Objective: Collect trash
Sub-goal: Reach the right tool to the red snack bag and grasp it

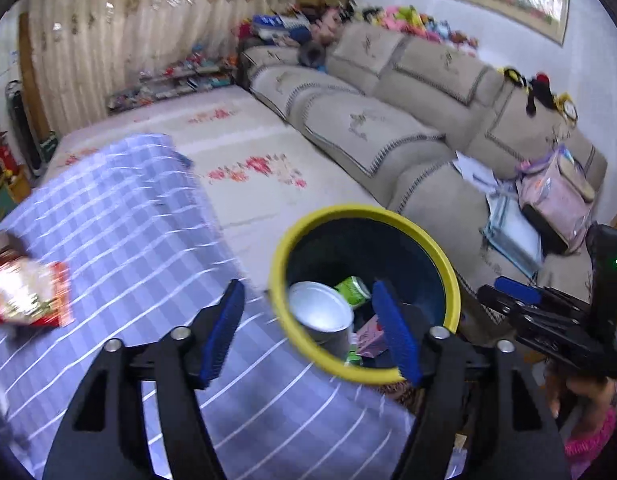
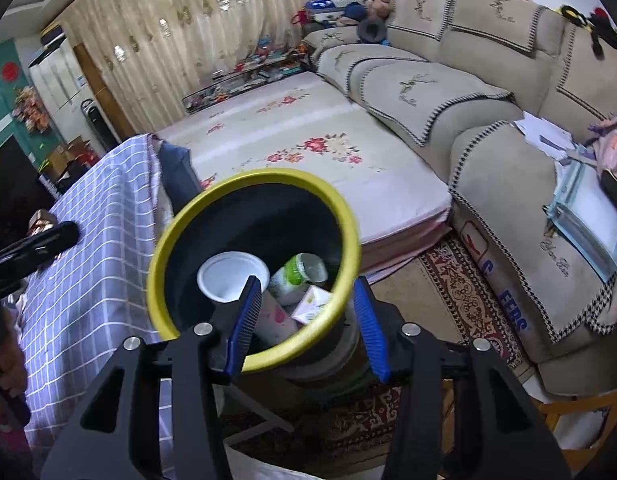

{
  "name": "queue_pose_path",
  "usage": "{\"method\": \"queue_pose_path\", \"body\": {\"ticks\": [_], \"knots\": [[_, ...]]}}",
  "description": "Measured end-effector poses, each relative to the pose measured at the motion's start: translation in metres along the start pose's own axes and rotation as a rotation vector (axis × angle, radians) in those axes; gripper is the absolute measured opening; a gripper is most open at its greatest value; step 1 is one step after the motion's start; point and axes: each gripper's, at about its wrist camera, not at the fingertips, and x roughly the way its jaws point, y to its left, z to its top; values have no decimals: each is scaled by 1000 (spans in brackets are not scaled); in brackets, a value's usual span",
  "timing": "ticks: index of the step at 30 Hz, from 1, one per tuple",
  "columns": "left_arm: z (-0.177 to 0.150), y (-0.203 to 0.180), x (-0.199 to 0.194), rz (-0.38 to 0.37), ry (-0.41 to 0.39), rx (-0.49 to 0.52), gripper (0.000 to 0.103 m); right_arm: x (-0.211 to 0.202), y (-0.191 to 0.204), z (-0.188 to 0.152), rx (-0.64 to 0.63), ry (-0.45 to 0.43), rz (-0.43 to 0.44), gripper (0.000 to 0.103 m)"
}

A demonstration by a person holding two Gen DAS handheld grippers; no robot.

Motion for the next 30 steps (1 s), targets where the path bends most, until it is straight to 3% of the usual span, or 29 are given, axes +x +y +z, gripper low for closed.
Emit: {"method": "queue_pose_path", "body": {"ticks": [6,17,23,26,30], "knots": [[-45,68,-85,96,-98,-110,78,9,51,1,-93,23,61,46],[-127,193,-201,413,-233,-285,84,14,201,-1,-341,22,220,46],[-149,236,-224,516,-269,-326,84,18,298,-8,-496,13,324,46],[-154,246,-222,510,-265,-366,84,25,341,-8,-583,-15,343,47],[-156,249,-221,492,-271,-383,84,50,375,-7,-653,20,343,50]]}}
